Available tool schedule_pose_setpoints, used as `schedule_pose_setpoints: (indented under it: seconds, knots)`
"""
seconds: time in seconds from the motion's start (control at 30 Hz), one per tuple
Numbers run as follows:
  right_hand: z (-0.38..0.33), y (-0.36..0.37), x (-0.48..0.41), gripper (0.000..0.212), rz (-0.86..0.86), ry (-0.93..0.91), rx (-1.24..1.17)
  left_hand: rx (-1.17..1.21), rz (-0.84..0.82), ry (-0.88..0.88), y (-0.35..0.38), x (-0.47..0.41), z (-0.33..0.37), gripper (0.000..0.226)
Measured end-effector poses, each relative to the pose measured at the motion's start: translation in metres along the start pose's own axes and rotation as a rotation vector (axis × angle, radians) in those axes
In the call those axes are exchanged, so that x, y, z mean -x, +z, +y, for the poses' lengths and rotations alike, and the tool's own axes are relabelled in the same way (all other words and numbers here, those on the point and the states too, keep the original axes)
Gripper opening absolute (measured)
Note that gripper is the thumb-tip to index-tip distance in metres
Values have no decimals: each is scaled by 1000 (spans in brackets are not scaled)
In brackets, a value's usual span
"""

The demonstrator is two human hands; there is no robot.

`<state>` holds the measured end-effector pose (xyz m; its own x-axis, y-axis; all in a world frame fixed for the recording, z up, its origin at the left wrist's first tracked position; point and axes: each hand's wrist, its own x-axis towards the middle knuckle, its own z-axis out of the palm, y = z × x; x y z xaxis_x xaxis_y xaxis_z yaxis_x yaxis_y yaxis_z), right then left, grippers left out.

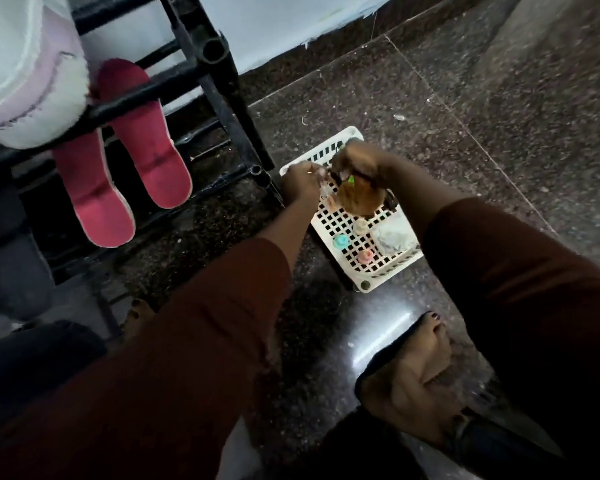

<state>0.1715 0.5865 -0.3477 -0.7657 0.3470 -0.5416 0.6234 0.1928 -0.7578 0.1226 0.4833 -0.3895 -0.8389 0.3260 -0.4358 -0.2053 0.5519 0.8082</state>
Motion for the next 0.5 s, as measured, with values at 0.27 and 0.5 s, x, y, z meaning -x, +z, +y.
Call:
schedule_pose_setpoints:
  seconds: [0.27, 0.5]
  knots:
    - [9, 23, -32, 22, -157, 70, 308, -164, -1, -4, 11, -22, -11, 18]
    - [21, 29, -40, 19, -63, 64, 210, -303, -61, -32, 2, -10, -6, 25]
